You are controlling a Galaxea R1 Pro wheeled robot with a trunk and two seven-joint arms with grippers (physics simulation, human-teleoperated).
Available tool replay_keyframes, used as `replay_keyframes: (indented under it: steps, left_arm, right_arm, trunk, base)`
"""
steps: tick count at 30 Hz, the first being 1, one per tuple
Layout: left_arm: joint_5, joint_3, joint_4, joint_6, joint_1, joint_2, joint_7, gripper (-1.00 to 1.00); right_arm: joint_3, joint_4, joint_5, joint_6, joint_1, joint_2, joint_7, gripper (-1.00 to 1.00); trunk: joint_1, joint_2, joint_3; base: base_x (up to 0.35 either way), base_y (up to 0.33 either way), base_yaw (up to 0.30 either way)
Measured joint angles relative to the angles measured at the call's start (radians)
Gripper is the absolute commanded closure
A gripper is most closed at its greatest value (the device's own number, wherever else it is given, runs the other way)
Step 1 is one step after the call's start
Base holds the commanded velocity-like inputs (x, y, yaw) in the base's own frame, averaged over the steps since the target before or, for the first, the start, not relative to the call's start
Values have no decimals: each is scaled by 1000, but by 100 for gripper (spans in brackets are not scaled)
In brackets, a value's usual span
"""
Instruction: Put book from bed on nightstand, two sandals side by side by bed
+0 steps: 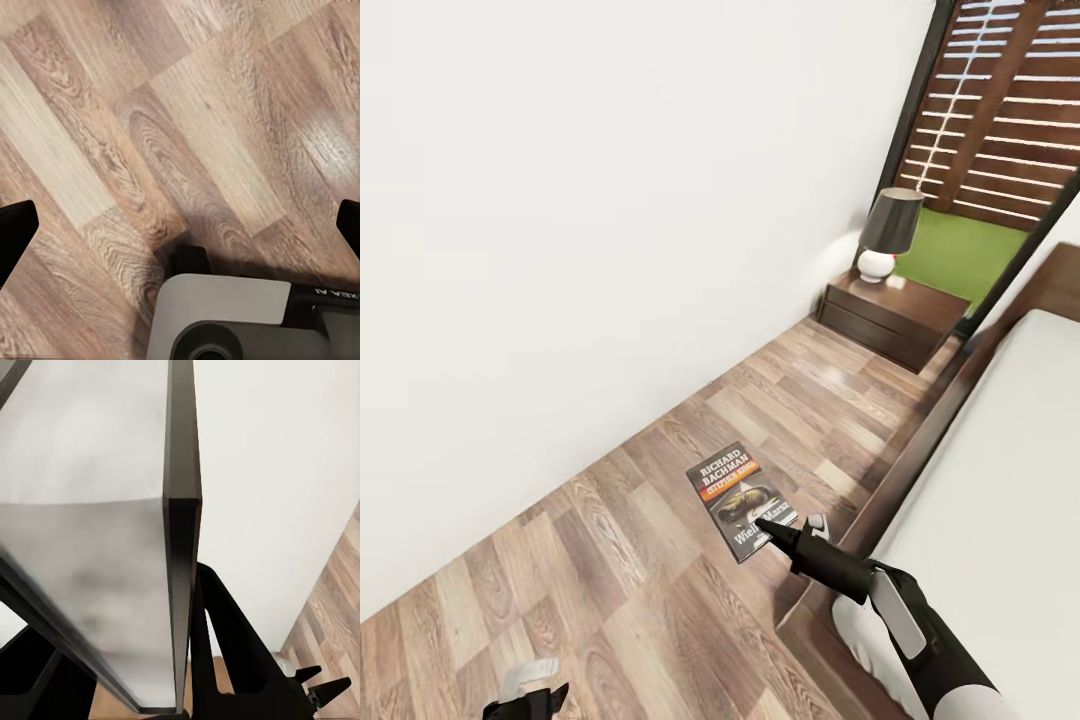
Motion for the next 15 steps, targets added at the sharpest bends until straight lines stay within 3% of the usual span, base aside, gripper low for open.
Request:
replay_keyframes:
  steps: [15]
  left_arm:
    - [0,0,0,0,0,0,0,-100]
  right_arm:
    - [0,0,0,-3,0,0,-1,100]
  trunk:
    - [0,0,17]
  base:
    - [0,0,223]
